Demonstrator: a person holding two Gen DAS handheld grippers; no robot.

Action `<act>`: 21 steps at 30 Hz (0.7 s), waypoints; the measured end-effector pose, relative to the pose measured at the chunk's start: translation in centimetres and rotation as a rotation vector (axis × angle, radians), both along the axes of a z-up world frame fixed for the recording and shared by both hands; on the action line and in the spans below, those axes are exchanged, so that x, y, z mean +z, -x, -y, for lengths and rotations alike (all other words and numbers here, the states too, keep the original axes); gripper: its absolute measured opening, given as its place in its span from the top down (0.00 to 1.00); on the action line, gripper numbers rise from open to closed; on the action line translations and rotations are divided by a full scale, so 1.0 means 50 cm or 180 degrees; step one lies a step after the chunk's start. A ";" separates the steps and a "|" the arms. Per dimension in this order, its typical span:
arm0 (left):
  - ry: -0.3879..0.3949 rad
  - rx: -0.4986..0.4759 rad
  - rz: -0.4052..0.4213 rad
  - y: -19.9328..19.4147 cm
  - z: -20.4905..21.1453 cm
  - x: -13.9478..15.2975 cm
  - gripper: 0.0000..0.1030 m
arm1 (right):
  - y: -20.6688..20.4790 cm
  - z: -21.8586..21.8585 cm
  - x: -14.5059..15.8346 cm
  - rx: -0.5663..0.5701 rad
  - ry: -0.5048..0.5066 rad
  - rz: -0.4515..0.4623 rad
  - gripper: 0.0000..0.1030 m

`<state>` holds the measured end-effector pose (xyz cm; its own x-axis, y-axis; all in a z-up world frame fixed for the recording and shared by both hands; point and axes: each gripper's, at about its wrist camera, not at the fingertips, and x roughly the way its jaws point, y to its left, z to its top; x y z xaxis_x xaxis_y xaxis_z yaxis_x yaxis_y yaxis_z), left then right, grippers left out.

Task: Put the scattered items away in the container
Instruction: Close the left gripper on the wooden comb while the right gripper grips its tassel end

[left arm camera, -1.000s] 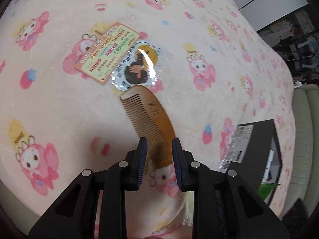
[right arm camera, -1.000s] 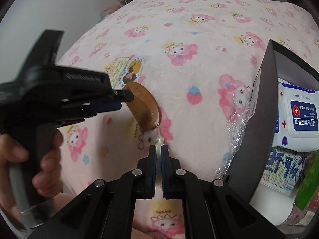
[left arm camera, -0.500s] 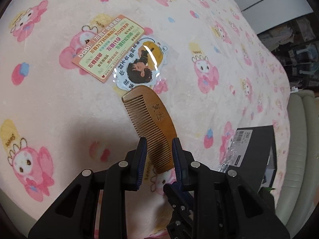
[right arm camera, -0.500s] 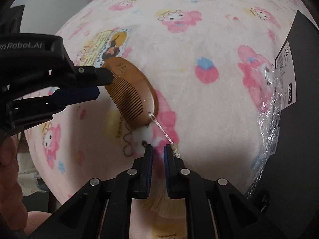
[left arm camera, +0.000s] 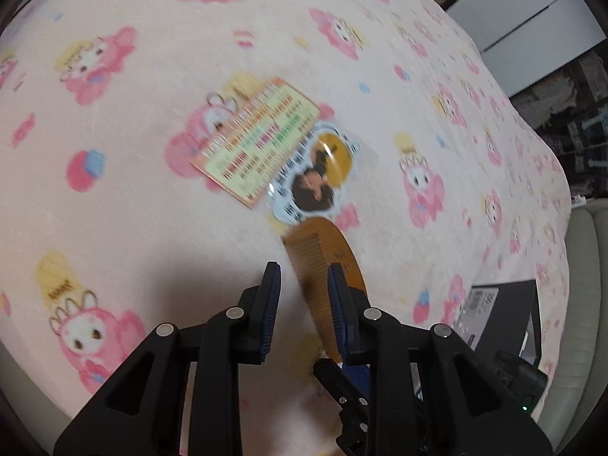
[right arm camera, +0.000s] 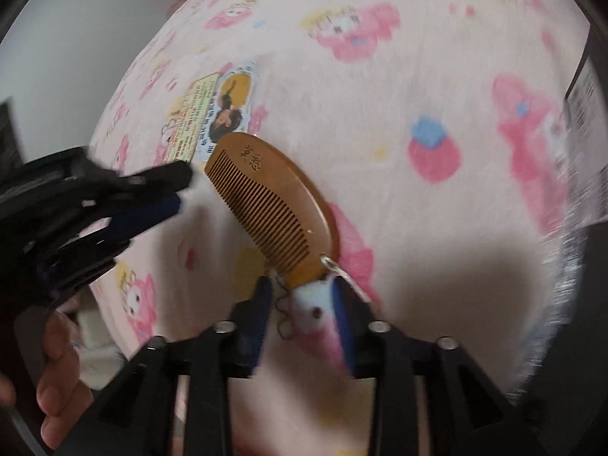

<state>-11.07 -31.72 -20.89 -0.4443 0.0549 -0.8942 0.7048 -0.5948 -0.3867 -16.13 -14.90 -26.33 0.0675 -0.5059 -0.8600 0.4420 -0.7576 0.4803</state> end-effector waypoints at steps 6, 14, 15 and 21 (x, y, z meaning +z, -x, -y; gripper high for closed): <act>0.0073 -0.0088 0.0045 0.020 0.007 -0.005 0.77 | 0.000 -0.015 0.028 -0.0237 -0.0034 -0.0346 0.79; 0.0414 -0.0313 0.0148 0.084 0.018 -0.020 0.77 | 0.037 -0.033 0.033 -0.0392 -0.0096 -0.0468 0.81; 0.0389 -0.0385 0.0204 0.095 0.015 -0.033 0.77 | 0.041 -0.030 0.025 -0.0374 -0.0100 -0.0412 0.81; 0.0012 -0.0527 0.0256 0.079 0.013 -0.054 0.77 | 0.040 -0.039 0.035 -0.0453 -0.0044 -0.0426 0.80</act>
